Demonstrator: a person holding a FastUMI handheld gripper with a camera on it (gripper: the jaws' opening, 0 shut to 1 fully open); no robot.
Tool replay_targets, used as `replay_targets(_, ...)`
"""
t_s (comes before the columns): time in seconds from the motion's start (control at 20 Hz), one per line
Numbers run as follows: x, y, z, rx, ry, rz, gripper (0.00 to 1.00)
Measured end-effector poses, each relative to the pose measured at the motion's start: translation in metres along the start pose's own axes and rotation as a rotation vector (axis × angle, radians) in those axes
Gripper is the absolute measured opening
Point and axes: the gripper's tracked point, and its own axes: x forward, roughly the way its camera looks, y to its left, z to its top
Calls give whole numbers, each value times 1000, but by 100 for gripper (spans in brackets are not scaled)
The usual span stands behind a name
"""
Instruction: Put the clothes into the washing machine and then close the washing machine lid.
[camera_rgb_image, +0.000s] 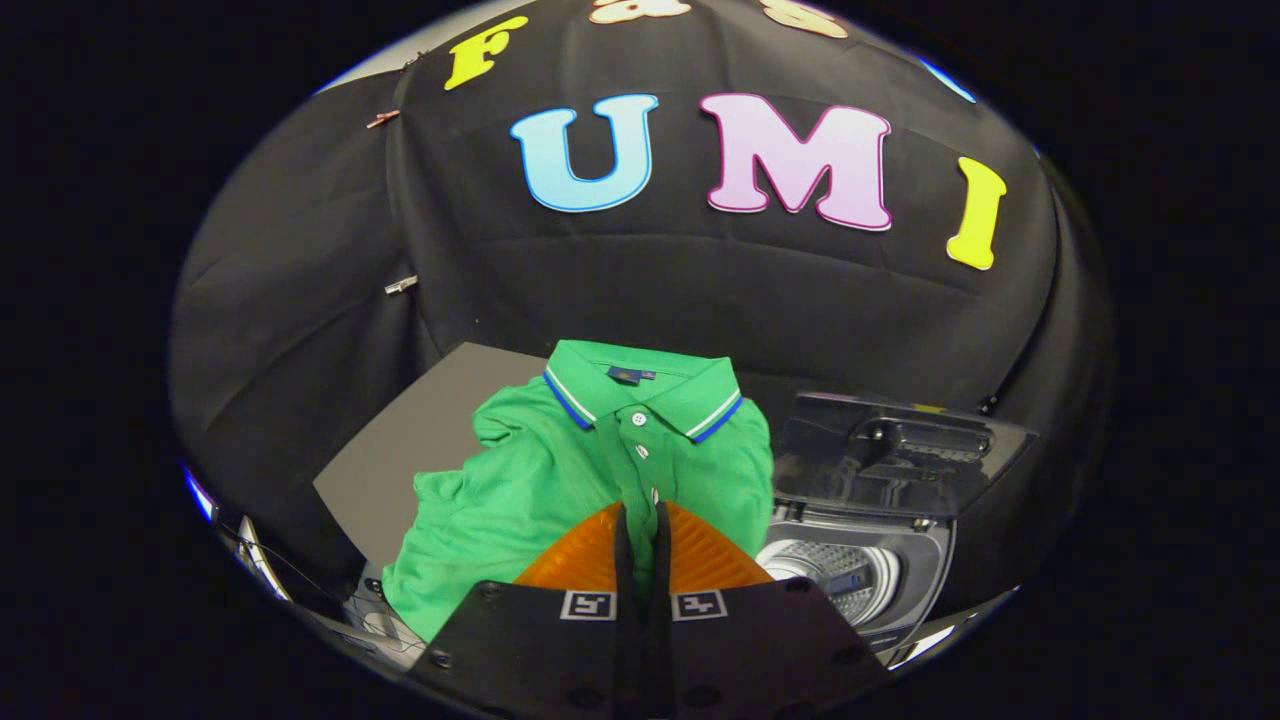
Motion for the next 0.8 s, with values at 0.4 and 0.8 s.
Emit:
replay_targets(0.4,1,-101,4,99,-9,71,5)
replay_targets(0.8,10,-174,-42,126,92,174,5)
